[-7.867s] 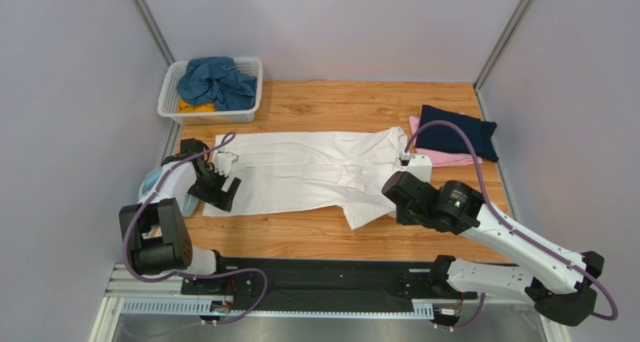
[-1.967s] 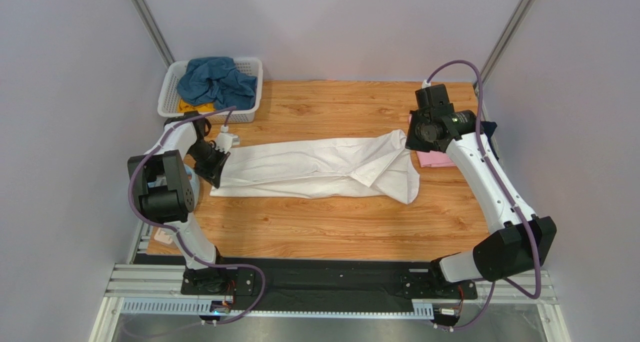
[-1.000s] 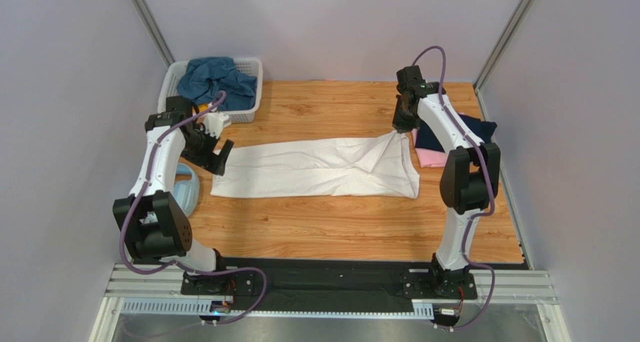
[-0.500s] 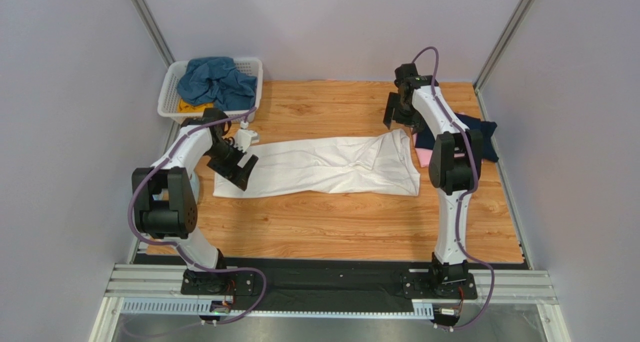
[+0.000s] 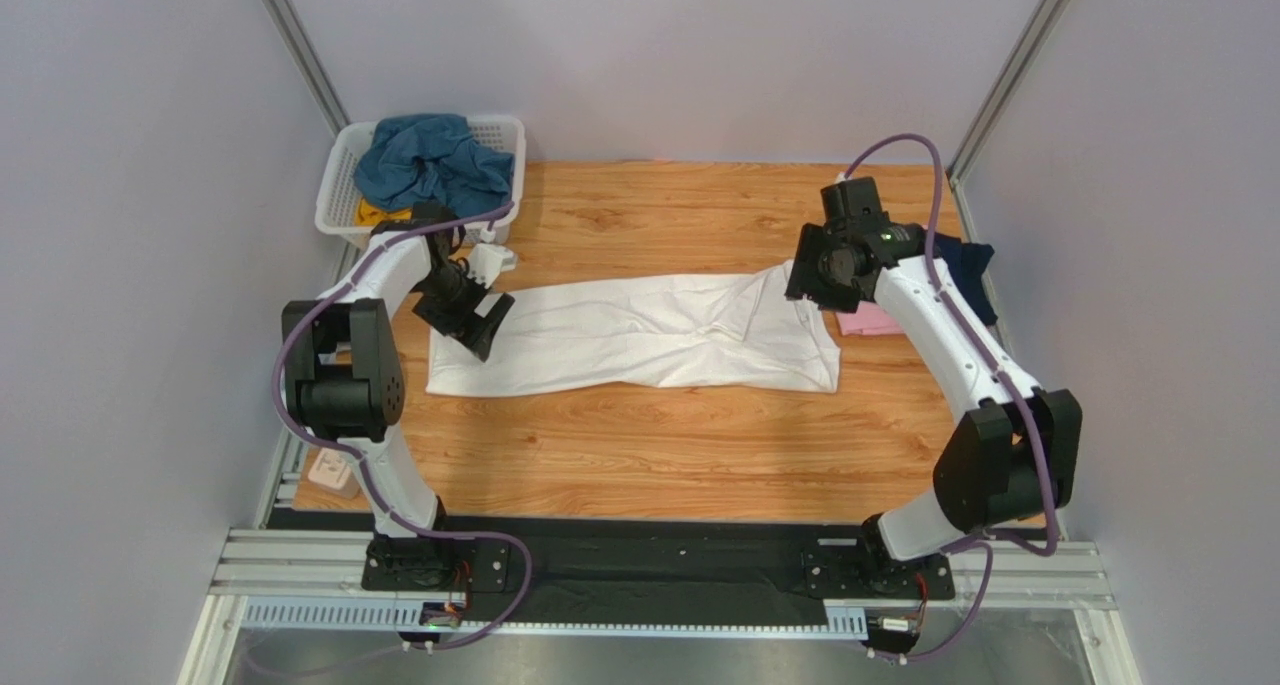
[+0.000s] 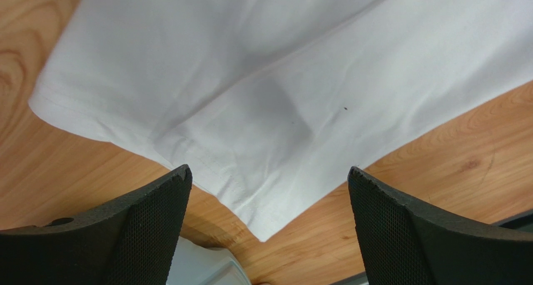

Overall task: Fold and stack the t-shirts
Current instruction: Fold the other side of the tshirt into a rectangle

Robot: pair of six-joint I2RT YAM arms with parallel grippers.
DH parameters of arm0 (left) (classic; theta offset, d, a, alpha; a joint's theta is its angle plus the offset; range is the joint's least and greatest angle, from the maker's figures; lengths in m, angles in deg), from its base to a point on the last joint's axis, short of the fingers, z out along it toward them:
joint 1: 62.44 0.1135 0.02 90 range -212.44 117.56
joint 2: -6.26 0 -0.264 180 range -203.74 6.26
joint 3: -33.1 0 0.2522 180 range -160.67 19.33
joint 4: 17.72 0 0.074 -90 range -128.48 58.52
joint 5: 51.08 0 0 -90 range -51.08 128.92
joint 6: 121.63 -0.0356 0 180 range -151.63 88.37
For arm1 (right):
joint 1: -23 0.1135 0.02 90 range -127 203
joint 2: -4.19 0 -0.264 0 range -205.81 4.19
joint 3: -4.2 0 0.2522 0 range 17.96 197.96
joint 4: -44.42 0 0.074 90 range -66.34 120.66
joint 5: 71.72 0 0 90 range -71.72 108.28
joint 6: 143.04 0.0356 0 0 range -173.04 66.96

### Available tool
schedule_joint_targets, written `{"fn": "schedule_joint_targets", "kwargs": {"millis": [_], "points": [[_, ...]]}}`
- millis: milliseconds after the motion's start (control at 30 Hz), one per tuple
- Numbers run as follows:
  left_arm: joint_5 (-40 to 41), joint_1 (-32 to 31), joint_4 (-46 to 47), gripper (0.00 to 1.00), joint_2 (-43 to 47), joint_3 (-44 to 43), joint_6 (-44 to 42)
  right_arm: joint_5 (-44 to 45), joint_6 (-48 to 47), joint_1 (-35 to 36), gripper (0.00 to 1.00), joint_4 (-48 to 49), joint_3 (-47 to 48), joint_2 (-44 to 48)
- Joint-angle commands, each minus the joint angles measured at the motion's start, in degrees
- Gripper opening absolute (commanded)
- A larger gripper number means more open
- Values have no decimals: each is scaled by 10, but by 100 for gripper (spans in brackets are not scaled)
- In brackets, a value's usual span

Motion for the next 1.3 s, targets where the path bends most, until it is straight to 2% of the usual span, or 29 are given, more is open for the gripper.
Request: {"fn": "schedule_joint_targets", "kwargs": {"millis": [0, 67, 200, 300, 467, 667, 867, 967, 1200, 1267], "points": [[-6, 4, 7, 100, -16, -35, 4, -57, 12, 19, 49, 57, -47, -72], [-2, 5, 13, 100, -19, -28, 5, -67, 11, 34, 49, 70, -48, -86], [0, 5, 20, 100, -15, -12, 3, -81, 13, 55, 58, 78, -30, -121], [-3, 4, 20, 100, -13, -6, 6, -97, 16, 69, 60, 82, -15, -135], [-1, 3, 22, 100, -16, -1, 4, -109, 26, 79, 60, 96, -2, -165], [5, 4, 21, 100, -8, 4, -2, -110, 32, 79, 55, 108, 12, -201], [12, 3, 22, 100, 5, 13, -9, -111, 37, 79, 48, 115, 33, -231], [11, 4, 21, 100, 9, 15, -11, -112, 40, 79, 40, 118, 36, -237], [19, 4, 25, 100, 9, 22, -15, -105, 37, 79, 13, 120, 36, -239], [20, 4, 26, 100, 10, 26, -17, -104, 36, 79, 9, 121, 37, -240]]}}
